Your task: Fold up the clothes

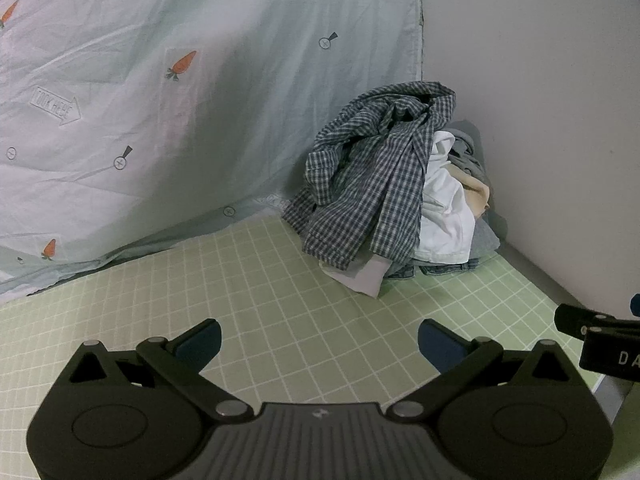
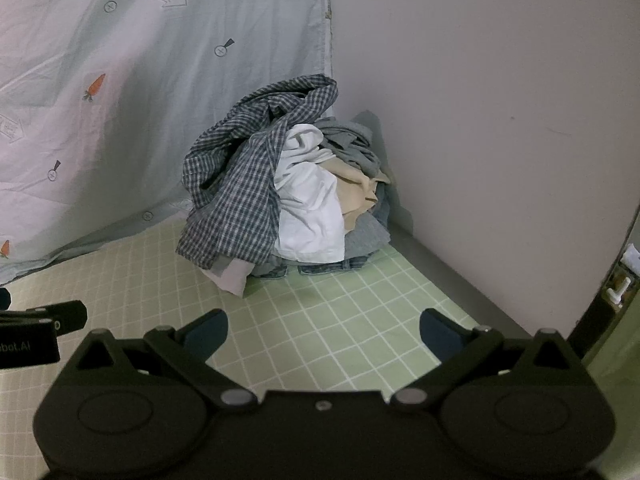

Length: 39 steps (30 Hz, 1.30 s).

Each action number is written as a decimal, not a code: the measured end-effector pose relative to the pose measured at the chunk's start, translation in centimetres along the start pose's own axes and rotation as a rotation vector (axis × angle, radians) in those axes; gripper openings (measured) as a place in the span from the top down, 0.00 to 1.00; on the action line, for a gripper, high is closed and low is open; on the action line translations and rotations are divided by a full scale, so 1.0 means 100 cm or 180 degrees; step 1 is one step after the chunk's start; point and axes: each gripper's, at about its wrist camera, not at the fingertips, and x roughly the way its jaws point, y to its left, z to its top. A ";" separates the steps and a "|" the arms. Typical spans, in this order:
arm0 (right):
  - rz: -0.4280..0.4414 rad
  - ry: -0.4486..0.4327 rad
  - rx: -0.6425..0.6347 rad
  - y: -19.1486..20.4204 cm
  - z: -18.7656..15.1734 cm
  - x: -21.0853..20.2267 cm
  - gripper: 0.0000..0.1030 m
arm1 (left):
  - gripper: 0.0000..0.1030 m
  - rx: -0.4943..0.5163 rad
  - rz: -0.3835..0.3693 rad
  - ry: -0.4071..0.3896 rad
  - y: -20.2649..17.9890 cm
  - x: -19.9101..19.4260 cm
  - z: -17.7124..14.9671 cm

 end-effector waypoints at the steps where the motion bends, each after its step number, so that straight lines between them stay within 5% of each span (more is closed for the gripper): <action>1: -0.0001 0.0002 0.0000 0.000 0.000 0.000 0.00 | 0.00 0.0000 0.0000 0.0001 0.000 0.000 0.000; 24: 0.0031 0.0055 0.0027 -0.003 0.014 0.036 0.00 | 0.00 -0.0087 0.0054 0.0122 0.006 0.036 0.020; 32: 0.0132 -0.0038 0.0091 0.005 0.043 0.092 0.00 | 0.00 -0.0189 0.0050 0.0188 0.022 0.076 0.048; 39: 0.0241 -0.0263 0.0169 0.012 0.109 0.168 0.00 | 0.05 -0.0256 0.0030 0.0137 0.036 0.147 0.103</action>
